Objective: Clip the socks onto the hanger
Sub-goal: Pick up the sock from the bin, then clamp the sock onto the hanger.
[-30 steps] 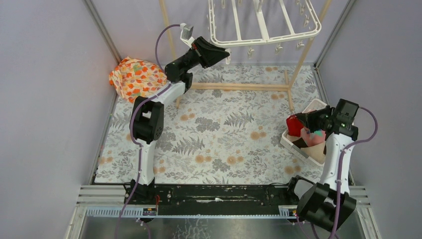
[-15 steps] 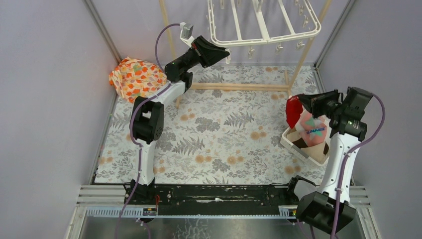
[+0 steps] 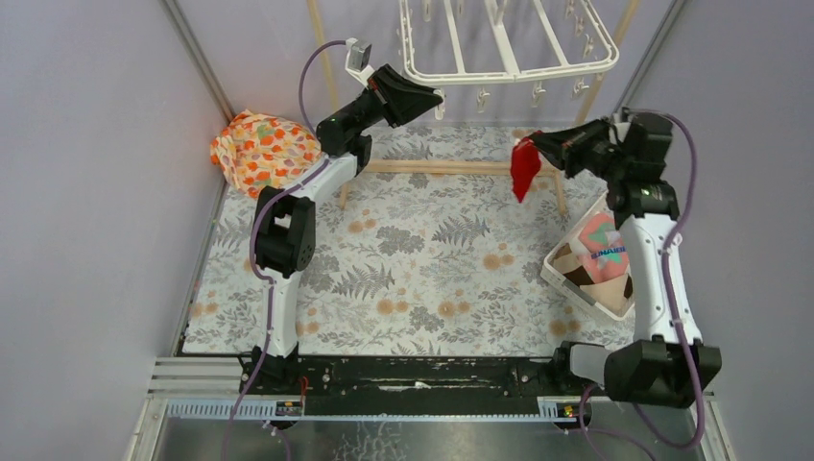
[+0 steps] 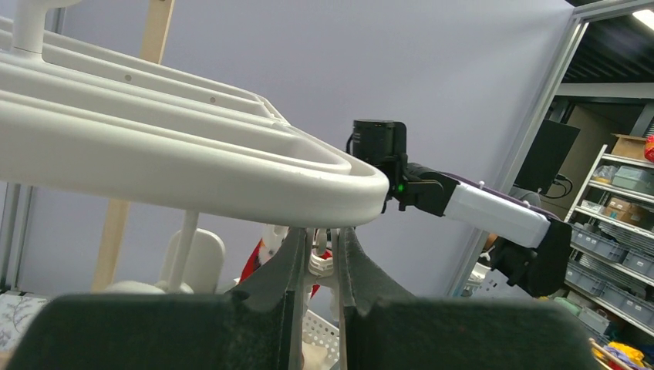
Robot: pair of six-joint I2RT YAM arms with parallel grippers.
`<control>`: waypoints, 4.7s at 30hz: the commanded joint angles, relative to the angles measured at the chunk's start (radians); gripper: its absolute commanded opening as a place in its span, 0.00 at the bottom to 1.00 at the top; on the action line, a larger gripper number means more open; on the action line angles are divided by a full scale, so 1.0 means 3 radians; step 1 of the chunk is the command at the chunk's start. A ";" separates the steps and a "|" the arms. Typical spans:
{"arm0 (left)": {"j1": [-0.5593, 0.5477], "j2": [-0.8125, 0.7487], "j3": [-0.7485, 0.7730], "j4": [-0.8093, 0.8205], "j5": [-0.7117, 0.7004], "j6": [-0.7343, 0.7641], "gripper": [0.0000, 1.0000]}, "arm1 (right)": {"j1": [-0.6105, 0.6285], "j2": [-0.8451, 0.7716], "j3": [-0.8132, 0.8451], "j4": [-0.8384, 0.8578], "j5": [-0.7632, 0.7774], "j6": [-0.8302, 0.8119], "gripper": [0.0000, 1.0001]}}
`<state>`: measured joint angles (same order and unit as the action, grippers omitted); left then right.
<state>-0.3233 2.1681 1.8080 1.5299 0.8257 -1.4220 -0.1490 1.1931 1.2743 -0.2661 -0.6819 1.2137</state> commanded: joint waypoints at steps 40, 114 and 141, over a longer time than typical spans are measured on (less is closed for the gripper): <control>0.0032 -0.0071 -0.0168 -0.0227 -0.0170 0.0691 0.00 | 0.2066 0.0602 0.0014 0.1510 0.2526 0.0622 0.00; 0.0043 -0.0157 -0.0483 0.0009 -0.0129 0.0697 0.00 | 0.2163 0.0865 0.0245 0.1862 0.3011 0.0566 0.00; 0.0036 -0.0148 -0.0549 -0.0071 -0.0283 0.0728 0.07 | 0.2165 0.0906 0.0104 0.1963 0.2875 0.0761 0.00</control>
<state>-0.3168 2.1490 1.6478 1.4799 0.7650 -1.2034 0.4911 1.4876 1.2976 0.2741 0.1890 1.4311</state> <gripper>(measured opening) 0.176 0.026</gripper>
